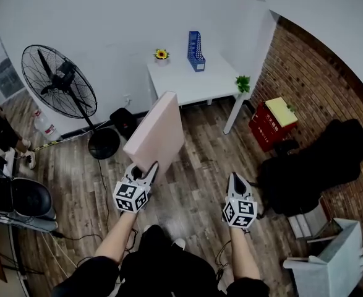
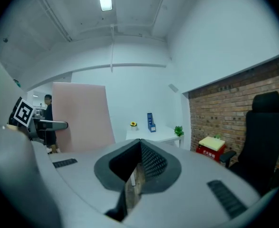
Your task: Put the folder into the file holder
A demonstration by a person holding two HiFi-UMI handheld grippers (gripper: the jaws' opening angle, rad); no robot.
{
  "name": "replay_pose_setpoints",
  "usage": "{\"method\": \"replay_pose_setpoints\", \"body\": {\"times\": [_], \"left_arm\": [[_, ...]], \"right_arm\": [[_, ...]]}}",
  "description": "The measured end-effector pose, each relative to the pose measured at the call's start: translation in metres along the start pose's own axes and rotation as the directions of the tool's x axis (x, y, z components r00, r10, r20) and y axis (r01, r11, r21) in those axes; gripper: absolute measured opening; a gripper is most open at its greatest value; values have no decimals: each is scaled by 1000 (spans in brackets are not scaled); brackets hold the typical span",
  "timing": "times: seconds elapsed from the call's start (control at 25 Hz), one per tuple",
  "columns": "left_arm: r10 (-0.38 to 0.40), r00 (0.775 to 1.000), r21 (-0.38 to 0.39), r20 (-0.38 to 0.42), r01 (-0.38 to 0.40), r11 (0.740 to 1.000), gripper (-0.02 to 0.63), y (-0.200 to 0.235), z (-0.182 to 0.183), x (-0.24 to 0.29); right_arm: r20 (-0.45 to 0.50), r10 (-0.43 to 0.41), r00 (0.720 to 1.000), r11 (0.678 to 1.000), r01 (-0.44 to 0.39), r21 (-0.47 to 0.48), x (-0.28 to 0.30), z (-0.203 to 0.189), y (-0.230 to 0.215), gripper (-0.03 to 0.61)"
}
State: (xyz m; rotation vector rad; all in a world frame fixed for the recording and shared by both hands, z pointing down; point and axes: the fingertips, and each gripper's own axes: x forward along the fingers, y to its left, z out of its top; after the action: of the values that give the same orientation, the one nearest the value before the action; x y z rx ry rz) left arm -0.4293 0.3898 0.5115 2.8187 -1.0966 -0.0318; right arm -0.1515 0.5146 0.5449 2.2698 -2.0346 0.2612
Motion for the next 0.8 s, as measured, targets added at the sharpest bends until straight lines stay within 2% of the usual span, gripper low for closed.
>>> {"method": "replay_pose_setpoints", "body": {"times": [0.36,0.8], "left_arm": [[6,999,-10,-31,-6,1000,170,13,-12,22],[-8,999,-19,-54,7,1000,170,39,-25,126]], "right_arm": [[-19,11,1000,1000,-11,10,30,-2,-5,8],[-36,-10,999,1000,10,9,111,11,-50,8]]}}
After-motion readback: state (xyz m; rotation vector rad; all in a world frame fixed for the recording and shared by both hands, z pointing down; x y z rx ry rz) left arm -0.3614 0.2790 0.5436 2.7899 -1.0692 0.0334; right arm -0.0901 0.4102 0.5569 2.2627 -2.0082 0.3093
